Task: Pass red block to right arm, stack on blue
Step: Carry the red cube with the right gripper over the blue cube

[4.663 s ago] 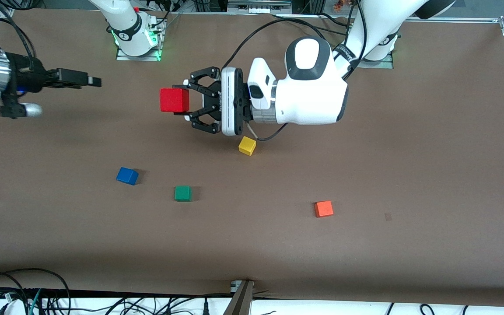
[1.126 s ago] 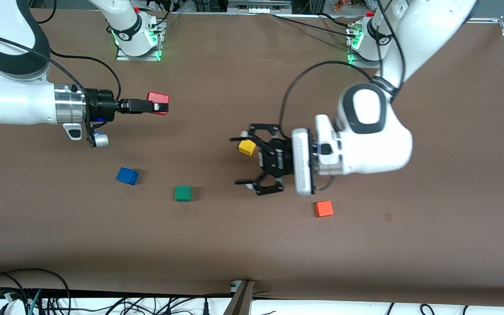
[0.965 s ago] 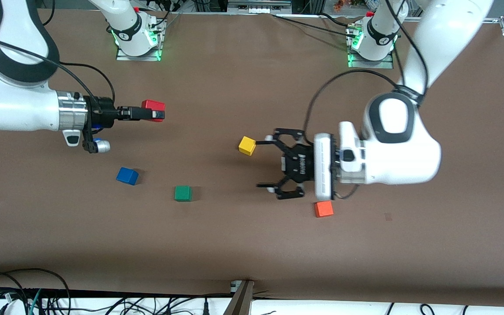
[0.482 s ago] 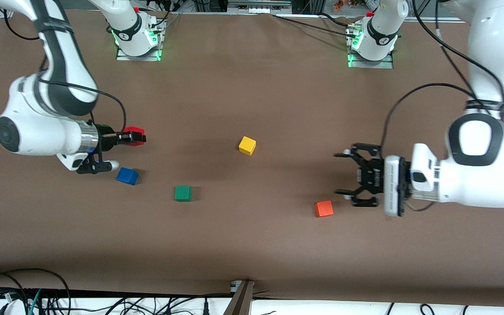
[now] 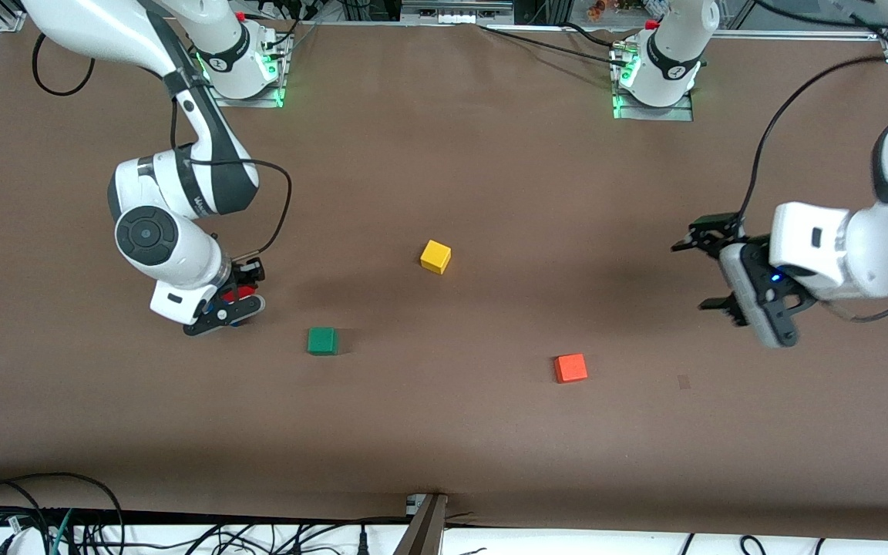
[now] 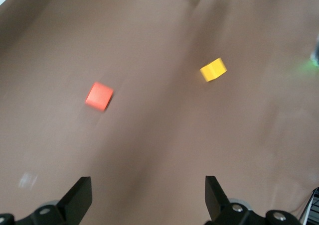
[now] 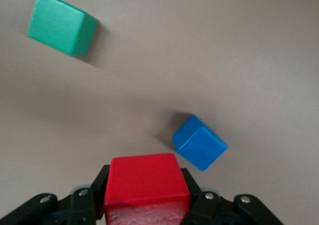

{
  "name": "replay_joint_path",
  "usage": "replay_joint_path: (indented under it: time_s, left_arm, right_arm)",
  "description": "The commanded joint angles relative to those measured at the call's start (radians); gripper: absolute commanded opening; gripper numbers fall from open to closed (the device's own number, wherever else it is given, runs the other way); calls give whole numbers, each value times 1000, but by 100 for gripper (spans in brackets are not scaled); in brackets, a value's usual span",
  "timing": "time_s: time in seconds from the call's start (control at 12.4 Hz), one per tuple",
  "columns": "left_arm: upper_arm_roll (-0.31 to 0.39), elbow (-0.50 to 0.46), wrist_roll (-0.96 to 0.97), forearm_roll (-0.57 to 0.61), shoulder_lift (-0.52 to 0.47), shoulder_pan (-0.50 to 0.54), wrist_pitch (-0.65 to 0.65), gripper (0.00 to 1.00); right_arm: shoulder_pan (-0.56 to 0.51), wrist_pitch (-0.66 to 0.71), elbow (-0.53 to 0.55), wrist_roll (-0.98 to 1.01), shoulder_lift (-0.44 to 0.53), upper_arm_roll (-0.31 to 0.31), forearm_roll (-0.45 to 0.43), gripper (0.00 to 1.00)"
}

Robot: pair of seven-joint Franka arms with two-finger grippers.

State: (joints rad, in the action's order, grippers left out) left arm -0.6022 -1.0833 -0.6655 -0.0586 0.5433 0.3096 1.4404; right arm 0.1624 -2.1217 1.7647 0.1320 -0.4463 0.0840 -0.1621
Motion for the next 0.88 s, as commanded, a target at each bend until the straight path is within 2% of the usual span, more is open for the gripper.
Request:
replay_joint_path:
  time_s: [0.0, 0.24, 0.4, 0.56, 0.64, 0.72, 0.8]
  left_arm:
    - [24, -27, 63, 130, -112, 8, -70, 100]
    - [19, -32, 89, 270, -195, 8, -222, 100]
    - [22, -40, 93, 289, -250, 9, -253, 100]
    - [24, -40, 89, 331, -264, 9, -271, 100]
    - [21, -29, 93, 338, -264, 8, -279, 100]
    - [22, -23, 124, 338, -264, 8, -288, 100]
    - [24, -8, 180, 336, -266, 11, -293, 100]
  right_arm:
    - [-14, -162, 96, 102, 8, -49, -16, 10]
    - [-17, -303, 176, 192, -2, -93, -17, 11]
    - [-18, -307, 180, 196, -2, -95, -17, 11]
    - [-24, -302, 186, 195, -11, -96, -16, 12]
    - [-26, -300, 199, 195, -11, -96, -16, 18]
    - [-26, -300, 197, 195, -11, -96, -16, 20]
    - [-26, -300, 193, 184, -9, -95, -14, 58]
